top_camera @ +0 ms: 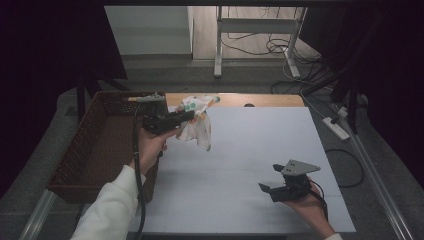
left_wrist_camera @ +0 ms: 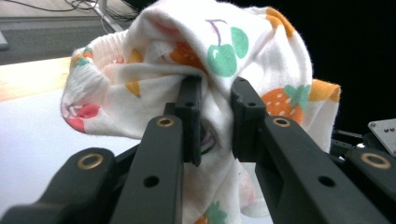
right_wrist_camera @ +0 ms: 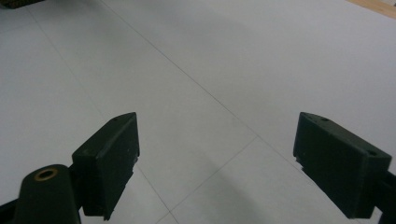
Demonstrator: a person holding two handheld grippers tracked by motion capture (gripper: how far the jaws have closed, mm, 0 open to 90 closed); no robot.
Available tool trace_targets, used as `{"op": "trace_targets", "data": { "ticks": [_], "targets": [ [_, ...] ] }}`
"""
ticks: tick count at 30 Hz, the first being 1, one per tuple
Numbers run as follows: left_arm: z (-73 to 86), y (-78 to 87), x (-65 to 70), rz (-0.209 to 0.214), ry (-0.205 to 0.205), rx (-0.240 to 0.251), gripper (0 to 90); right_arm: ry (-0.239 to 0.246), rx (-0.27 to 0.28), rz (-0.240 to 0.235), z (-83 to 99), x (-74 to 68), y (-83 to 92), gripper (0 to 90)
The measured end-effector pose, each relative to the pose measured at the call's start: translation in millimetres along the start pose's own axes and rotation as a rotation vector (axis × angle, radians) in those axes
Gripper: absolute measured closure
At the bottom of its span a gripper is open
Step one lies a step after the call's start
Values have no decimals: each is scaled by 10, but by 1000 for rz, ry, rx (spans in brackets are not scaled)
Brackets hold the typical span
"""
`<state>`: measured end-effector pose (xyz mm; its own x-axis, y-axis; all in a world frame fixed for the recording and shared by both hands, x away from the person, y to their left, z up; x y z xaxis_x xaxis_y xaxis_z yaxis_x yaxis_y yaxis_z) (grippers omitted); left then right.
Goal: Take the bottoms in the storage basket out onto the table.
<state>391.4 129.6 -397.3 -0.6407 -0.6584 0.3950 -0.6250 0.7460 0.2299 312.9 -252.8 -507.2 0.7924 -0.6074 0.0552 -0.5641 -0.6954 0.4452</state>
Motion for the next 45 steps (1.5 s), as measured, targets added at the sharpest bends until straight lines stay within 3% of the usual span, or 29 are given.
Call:
{"op": "trace_targets", "data": {
  "ticks": [13,19,24,27,42,45],
  "targets": [
    [144,-65,176,35,-39,-1,771,-11,2,-3,6,-10,0,149],
    [248,-78,203,54,-25,-1,771,-20,14,0,2,-10,7,150],
    [355,-64,225,51,-28,23,770,-27,11,-2,5,-9,-3,150],
    [379,-79,262,47,-55,3,771,-27,10,-6,3,-21,0,151],
    [488,-200,336,43,-45,-11,771,-9,32,-22,-43,-45,24,152],
    [530,-244,354,30,-67,-20,771,-7,34,-32,-50,-48,19,153]
  ]
}}
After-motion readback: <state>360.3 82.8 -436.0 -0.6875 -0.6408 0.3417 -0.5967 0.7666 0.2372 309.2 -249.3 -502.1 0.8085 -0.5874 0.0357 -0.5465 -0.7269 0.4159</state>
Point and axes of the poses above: each handheld gripper's, and its own axes: y roughly backward along the jaws, z roughly out of its underside, x roughly to its right, the point moved 3 cm from there along -y, roughly forward along the jaws, and after that the axes turned 10 degrees about x, right-handed, at the moved point
